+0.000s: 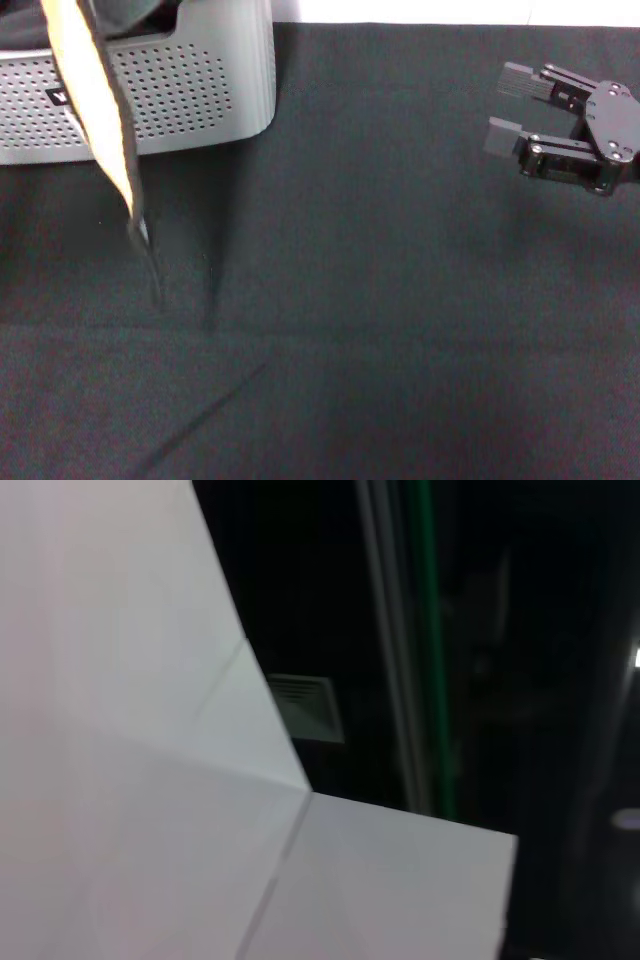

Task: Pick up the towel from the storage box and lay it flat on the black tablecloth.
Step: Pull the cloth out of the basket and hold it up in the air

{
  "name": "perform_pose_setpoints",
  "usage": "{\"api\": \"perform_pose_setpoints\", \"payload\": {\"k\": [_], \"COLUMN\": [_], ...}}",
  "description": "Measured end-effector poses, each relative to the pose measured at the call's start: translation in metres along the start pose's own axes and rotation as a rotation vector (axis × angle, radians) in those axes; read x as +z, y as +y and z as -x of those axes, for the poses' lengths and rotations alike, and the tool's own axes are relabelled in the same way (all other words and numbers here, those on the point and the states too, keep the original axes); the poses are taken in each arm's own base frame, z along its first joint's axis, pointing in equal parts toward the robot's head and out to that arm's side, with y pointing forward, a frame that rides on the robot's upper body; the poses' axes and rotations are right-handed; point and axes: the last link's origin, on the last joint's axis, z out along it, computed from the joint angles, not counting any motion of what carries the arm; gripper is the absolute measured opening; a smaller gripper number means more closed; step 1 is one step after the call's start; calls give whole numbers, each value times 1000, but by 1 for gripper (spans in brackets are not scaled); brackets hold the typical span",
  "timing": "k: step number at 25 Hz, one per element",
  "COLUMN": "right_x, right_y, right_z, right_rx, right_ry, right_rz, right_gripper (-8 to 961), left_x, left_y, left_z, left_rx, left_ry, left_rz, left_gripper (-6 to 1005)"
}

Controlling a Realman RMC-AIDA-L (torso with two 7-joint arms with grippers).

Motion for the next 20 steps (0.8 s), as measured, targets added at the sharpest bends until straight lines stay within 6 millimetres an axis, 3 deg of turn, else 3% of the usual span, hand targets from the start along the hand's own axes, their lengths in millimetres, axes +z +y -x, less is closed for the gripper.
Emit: {"api": "perform_pose_setpoints", "payload": {"k": [12,20], "right_x": [0,-2], "right_y": [1,2], "right_z": [0,4], "right_rx": [-1,-13], "right_ry": [-1,-2], "right_rz": [4,28], "right_gripper": [871,870], "left_x": [15,20], "left_y": [13,9], "left_z": [-3,0], "left_rx": [-157,-248], "left_ry": [-105,-243], "left_rz": [161,167], "left_gripper": [15,15]}}
